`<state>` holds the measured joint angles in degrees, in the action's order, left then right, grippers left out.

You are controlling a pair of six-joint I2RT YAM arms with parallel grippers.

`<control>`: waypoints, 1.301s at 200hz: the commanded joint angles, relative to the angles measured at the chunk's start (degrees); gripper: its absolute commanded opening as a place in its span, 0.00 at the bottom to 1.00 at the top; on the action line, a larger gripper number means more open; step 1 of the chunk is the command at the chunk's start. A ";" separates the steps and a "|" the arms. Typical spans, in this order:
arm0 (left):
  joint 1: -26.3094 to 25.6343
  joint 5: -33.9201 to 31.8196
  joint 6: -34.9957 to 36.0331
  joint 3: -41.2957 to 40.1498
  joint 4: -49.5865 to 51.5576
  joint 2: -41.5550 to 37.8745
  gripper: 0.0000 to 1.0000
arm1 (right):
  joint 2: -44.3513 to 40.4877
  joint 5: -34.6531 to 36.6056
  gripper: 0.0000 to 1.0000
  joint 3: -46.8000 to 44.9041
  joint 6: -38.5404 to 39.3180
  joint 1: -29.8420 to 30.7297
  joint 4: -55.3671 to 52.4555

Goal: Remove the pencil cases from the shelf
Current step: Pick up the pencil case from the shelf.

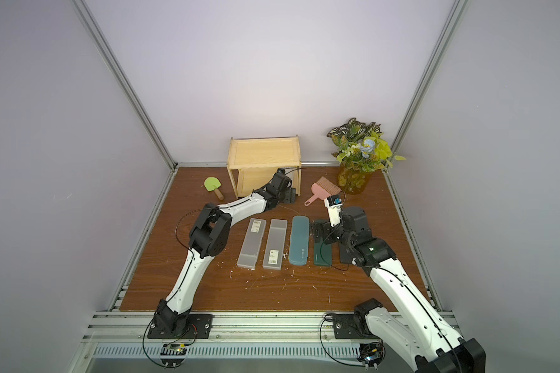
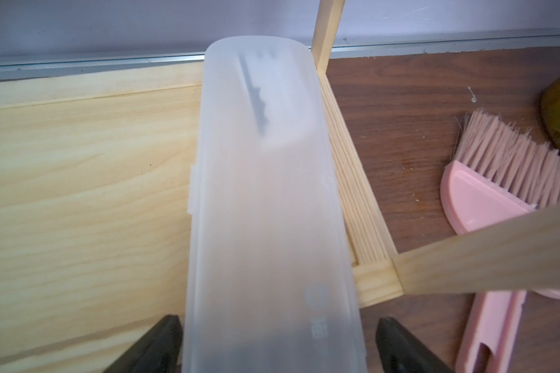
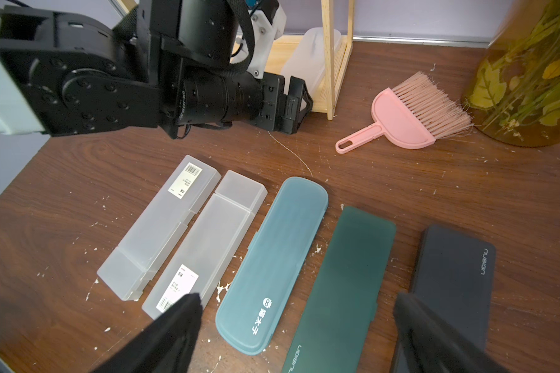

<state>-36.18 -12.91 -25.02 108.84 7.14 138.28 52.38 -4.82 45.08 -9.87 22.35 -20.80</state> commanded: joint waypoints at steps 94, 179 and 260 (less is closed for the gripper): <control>0.34 0.43 0.12 0.27 3.56 1.58 0.58 | -0.77 -0.10 0.99 -0.16 0.04 -0.44 1.02; 0.36 -1.24 1.96 -7.42 4.35 -7.02 0.59 | -2.05 -0.45 0.99 -0.48 -0.29 -0.41 1.19; 0.33 -4.06 2.51 -20.23 3.16 -17.45 0.59 | -3.71 -1.16 0.99 -0.87 -0.74 -0.46 1.37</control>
<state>-36.03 -15.59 -22.87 91.83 10.66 124.09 49.98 -4.97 44.31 -10.07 22.24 -20.78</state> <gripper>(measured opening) 0.693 0.992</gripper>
